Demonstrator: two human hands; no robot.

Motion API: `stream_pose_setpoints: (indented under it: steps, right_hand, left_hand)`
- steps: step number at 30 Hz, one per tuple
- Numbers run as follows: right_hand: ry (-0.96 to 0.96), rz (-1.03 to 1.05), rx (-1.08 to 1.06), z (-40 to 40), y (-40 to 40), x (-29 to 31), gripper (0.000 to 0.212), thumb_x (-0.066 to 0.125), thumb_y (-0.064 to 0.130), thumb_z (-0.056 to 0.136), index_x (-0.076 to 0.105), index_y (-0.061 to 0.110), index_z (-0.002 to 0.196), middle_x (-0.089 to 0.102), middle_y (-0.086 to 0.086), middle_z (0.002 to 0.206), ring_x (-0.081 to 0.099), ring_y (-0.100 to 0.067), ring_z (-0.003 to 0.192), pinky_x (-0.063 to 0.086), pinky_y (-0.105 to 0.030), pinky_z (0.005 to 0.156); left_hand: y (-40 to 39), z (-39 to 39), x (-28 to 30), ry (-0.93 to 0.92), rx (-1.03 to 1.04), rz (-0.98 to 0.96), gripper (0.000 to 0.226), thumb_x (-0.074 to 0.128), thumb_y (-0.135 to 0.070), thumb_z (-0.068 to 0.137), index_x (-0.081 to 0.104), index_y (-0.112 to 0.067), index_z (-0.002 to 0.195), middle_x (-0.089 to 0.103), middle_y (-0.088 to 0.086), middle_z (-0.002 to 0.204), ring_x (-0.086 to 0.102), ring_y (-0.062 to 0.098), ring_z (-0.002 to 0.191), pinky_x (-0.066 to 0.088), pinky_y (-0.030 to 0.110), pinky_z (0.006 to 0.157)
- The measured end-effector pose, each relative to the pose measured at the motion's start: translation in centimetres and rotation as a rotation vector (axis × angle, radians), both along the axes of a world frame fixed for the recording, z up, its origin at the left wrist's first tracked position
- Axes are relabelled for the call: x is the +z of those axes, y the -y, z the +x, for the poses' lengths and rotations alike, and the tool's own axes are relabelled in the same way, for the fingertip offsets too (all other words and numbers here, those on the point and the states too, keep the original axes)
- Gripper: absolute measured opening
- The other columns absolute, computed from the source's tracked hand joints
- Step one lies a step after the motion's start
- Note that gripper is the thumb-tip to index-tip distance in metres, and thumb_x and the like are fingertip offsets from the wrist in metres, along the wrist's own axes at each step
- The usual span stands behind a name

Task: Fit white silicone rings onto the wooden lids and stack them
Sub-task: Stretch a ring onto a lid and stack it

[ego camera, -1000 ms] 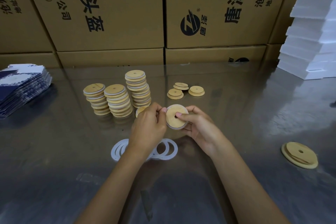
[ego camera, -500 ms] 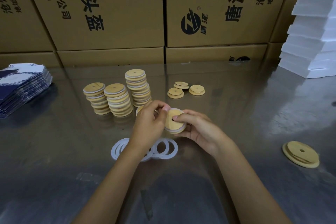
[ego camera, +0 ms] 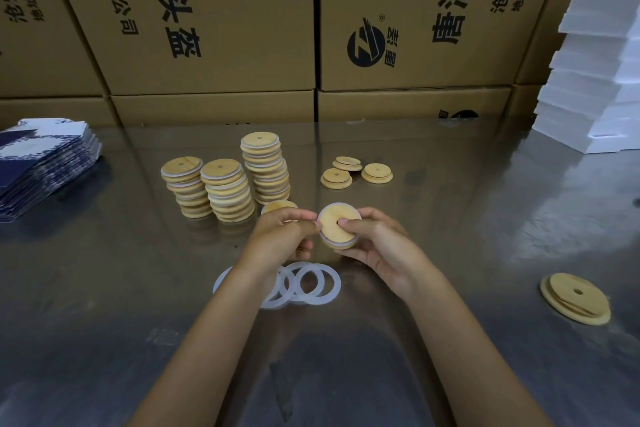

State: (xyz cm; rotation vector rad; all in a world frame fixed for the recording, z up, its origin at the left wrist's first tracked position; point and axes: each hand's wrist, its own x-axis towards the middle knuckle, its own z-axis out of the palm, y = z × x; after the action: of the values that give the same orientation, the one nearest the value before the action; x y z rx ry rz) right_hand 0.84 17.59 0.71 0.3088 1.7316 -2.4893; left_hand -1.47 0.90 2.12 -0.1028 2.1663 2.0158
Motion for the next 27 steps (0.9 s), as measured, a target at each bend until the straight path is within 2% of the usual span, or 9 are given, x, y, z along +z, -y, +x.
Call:
stream_pose_setpoints:
  steps: [4,8,11,13,17,20,22,27]
  right_hand:
    - [-0.033,-0.058,-0.052,0.0,0.2,0.0,0.026,0.068,0.000,0.091,0.056,0.003,0.114,0.069,-0.027,0.120,0.069,-0.036,0.111,0.056,-0.044,0.097]
    - [-0.035,-0.119,-0.088,0.0,0.5,0.0,0.031,0.069,-0.003,0.089,0.053,0.004,0.115,0.069,-0.028,0.118,0.071,-0.032,0.094,0.059,-0.037,0.091]
    - [-0.002,-0.182,-0.069,-0.1,0.6,-0.1,0.031,0.068,-0.006,0.087,0.054,0.003,0.113,0.071,-0.026,0.113,0.072,-0.031,0.096,0.061,-0.037,0.087]
    - [0.002,-0.183,-0.064,-0.2,0.6,-0.1,0.029,0.067,-0.007,0.086,0.055,0.002,0.110,0.071,-0.023,0.108,0.071,-0.030,0.099,0.061,-0.037,0.087]
    - [-0.016,-0.005,-0.040,0.0,0.7,-0.2,0.032,0.068,-0.004,0.084,0.064,0.000,0.115,0.072,-0.020,0.111,0.071,-0.032,0.105,0.058,-0.040,0.094]
    - [-0.064,0.065,-0.065,0.2,0.9,-0.2,0.031,0.069,-0.004,0.085,0.067,0.002,0.115,0.073,-0.019,0.112,0.072,-0.028,0.100,0.060,-0.033,0.088]
    - [-0.095,0.038,-0.096,0.2,1.0,-0.2,0.031,0.069,-0.004,0.086,0.064,0.003,0.116,0.073,-0.018,0.112,0.072,-0.026,0.098,0.061,-0.029,0.081]
    - [-0.101,-0.090,-0.128,0.0,0.9,-0.1,0.035,0.069,-0.003,0.088,0.058,0.000,0.122,0.070,-0.022,0.118,0.072,-0.027,0.096,0.059,-0.032,0.081]
  left_hand:
    - [-0.2,0.4,0.2,0.020,-0.039,-0.007,0.022,0.076,-0.011,0.080,0.069,-0.014,0.100,0.072,0.010,0.080,0.059,0.012,0.060,0.054,0.025,0.060]
    - [-1.0,0.7,0.3,0.043,-0.078,0.014,0.033,0.077,-0.012,0.081,0.059,-0.018,0.108,0.076,0.006,0.078,0.059,0.012,0.060,0.052,0.024,0.055]
    - [-1.4,0.8,0.3,-0.028,-0.014,-0.060,0.025,0.076,-0.014,0.083,0.060,-0.015,0.102,0.073,-0.001,0.067,0.057,0.008,0.052,0.050,0.022,0.050]
    - [-1.4,0.7,0.1,-0.099,0.031,-0.103,0.018,0.076,-0.015,0.083,0.065,-0.010,0.096,0.068,-0.002,0.067,0.057,0.010,0.054,0.050,0.025,0.052]
    - [-1.3,0.7,-0.1,-0.175,0.079,-0.132,0.006,0.074,-0.012,0.084,0.071,-0.008,0.088,0.062,0.000,0.070,0.057,0.014,0.065,0.051,0.031,0.064]
    - [-1.1,0.7,0.0,-0.134,0.082,-0.100,0.004,0.073,-0.013,0.085,0.071,-0.009,0.086,0.064,0.004,0.067,0.058,0.014,0.060,0.052,0.028,0.060]
    - [-1.0,0.7,0.0,-0.101,0.064,-0.087,0.007,0.072,-0.016,0.087,0.072,-0.009,0.087,0.070,0.006,0.072,0.060,0.011,0.060,0.054,0.024,0.059]
    - [-1.4,1.2,-0.1,0.017,-0.083,-0.004,0.013,0.069,-0.013,0.089,0.071,-0.003,0.096,0.076,0.008,0.083,0.059,0.009,0.060,0.055,0.023,0.060]
